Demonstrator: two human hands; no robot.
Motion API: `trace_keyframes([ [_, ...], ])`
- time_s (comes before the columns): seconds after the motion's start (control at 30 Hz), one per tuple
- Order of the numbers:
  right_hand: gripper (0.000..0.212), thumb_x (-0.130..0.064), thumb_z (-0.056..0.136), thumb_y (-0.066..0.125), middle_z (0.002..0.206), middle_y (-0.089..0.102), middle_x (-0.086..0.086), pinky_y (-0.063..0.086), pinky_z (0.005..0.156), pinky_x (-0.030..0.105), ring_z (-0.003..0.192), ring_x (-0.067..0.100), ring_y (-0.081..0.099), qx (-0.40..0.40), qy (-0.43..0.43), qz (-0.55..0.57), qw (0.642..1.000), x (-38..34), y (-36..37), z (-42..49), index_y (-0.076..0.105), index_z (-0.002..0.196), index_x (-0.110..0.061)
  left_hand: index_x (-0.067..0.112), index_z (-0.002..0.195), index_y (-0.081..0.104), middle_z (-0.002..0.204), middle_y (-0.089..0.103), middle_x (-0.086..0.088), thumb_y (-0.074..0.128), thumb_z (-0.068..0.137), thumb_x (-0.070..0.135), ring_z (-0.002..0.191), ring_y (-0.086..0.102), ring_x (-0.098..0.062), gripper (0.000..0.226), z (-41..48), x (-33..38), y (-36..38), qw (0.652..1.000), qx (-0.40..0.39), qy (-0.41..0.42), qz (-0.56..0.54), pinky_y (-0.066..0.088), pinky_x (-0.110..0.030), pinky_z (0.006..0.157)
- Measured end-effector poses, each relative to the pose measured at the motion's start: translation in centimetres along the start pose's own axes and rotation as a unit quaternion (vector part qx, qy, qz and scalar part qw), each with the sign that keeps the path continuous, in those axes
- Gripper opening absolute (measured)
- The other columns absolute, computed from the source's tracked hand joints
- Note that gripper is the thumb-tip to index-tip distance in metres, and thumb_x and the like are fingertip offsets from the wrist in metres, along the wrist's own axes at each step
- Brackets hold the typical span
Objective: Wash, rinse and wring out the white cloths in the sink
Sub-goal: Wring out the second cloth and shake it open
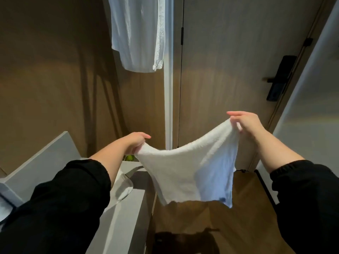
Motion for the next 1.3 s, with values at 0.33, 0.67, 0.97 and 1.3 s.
trace_keyframes([
  [0.33,0.03,-0.021,0.075,0.081,0.079,0.064,0.007,0.041,0.061,0.026,0.074,0.019,0.055,-0.145,-0.08,-0.456,0.874,2.7,0.6,0.5,0.071,0.093,0.0,0.013,0.077,0.066,0.091,0.062,-0.002,0.066,0.085,0.048,0.08,0.053,-0.017,0.036,-0.5,2.2,1.7,0.842,-0.027,0.156,0.516,0.043,-0.03,0.069],
  [0.67,0.023,-0.023,0.087,0.066,0.072,0.066,0.009,0.049,0.048,0.021,0.052,0.01,0.061,-0.26,0.116,-0.136,0.949,4.7,-0.1,-0.9,0.067,0.085,-0.001,0.01,0.08,0.06,0.075,0.055,-0.004,0.054,0.097,0.03,0.066,0.051,-0.016,0.026,-0.7,0.1,1.0,0.979,-0.076,0.086,0.171,0.044,-0.026,0.059],
  [0.97,0.023,-0.02,0.095,0.058,0.073,0.063,0.009,0.054,0.047,0.021,0.05,0.014,0.063,-0.13,0.169,0.044,0.976,1.4,4.5,-2.4,0.06,0.085,0.001,0.008,0.083,0.06,0.079,0.059,-0.006,0.058,0.088,0.022,0.069,0.056,-0.018,0.015,-3.7,4.8,3.4,0.996,0.01,0.022,0.087,0.045,-0.027,0.06],
  [1.3,0.044,-0.029,0.081,0.075,0.107,0.07,-0.007,0.051,0.083,0.022,0.098,0.008,0.065,-0.26,-0.146,-0.092,0.95,-3.4,10.5,-10.0,0.063,0.122,-0.02,0.013,0.077,0.06,0.066,0.066,0.0,0.043,0.094,0.015,0.066,0.056,-0.014,0.024,-8.3,10.9,8.0,0.987,-0.082,0.024,-0.136,0.047,-0.025,0.064],
])
Point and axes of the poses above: each hand's wrist, its own z-axis towards the middle knuckle, its own y-axis out of the palm, x = y × z, the point moved 6 cm from there along z, towards the middle knuckle
